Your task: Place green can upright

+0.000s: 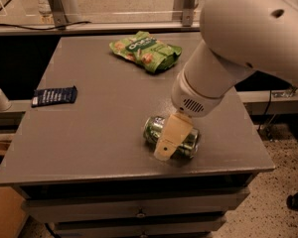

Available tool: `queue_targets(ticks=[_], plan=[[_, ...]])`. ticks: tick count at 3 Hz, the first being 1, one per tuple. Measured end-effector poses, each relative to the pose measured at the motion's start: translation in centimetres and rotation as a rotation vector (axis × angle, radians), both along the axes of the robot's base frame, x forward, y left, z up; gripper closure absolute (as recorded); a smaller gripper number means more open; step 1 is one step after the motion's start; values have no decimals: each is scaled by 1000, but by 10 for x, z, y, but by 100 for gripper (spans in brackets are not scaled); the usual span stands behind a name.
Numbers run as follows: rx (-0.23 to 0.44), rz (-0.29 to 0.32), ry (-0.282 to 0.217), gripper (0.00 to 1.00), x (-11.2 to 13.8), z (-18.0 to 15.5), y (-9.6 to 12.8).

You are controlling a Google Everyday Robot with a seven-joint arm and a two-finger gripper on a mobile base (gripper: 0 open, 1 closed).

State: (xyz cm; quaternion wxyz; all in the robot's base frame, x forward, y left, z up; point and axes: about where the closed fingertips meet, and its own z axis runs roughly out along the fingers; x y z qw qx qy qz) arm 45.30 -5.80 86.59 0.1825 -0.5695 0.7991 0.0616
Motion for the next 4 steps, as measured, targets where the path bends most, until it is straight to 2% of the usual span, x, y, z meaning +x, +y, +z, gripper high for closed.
queue_targets(ticks=[1, 2, 3, 4], plan=[[-29, -37, 10, 18, 9, -20, -7], [-51, -61, 29, 42, 12, -34, -9], [-67, -73, 42, 65, 12, -39, -5], [-54, -81, 39, 88, 15, -29, 0]])
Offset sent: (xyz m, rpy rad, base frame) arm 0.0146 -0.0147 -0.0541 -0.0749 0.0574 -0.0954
